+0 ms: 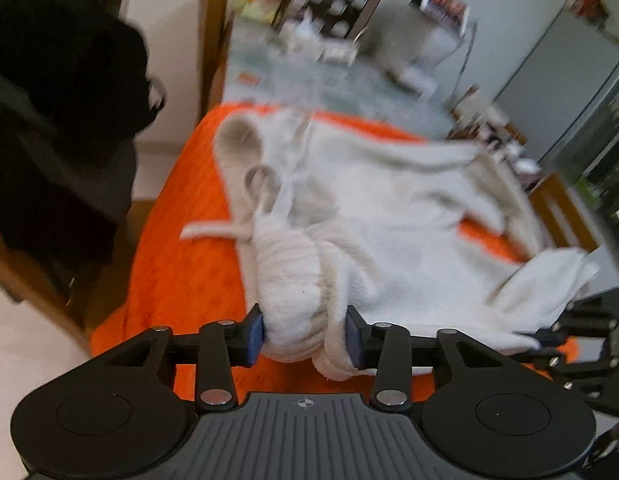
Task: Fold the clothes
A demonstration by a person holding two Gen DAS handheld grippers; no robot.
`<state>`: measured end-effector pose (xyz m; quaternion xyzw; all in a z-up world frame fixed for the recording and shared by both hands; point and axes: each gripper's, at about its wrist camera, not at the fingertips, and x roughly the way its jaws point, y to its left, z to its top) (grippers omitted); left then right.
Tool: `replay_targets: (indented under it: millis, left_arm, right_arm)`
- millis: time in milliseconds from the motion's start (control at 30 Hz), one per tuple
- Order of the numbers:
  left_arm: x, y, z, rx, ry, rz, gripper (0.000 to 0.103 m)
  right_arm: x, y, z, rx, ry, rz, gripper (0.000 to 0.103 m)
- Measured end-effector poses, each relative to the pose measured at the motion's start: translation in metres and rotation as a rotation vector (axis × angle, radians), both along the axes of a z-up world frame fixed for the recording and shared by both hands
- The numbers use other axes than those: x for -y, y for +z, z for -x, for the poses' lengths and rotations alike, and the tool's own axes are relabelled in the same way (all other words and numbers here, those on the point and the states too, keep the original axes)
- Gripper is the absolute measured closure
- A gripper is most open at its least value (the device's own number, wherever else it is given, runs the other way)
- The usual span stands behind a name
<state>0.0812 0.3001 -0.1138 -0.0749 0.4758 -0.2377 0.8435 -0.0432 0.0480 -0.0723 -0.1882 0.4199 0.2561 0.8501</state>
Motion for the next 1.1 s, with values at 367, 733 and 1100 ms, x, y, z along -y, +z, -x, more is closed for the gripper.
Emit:
replay_targets:
  millis: [367,733,1100]
  left_arm:
    - [-0.006,0.025,0.024,0.077,0.17,-0.068,0.022]
    - [0.107,0.055,0.083,0.125,0.195,-0.077,0.021]
    - [0.26,0.05,0.156,0.099,0.216,-0.071,0.021]
  right_arm:
    - [0.061,0.003,0.017,-0.042,-0.169,-0.138,0.051]
    - [0.212,0.042,0.062,0.022,-0.287,-0.169,0.045]
    - [0.384,0.063,0.106,0.06,-0.361,-0.146,0.043]
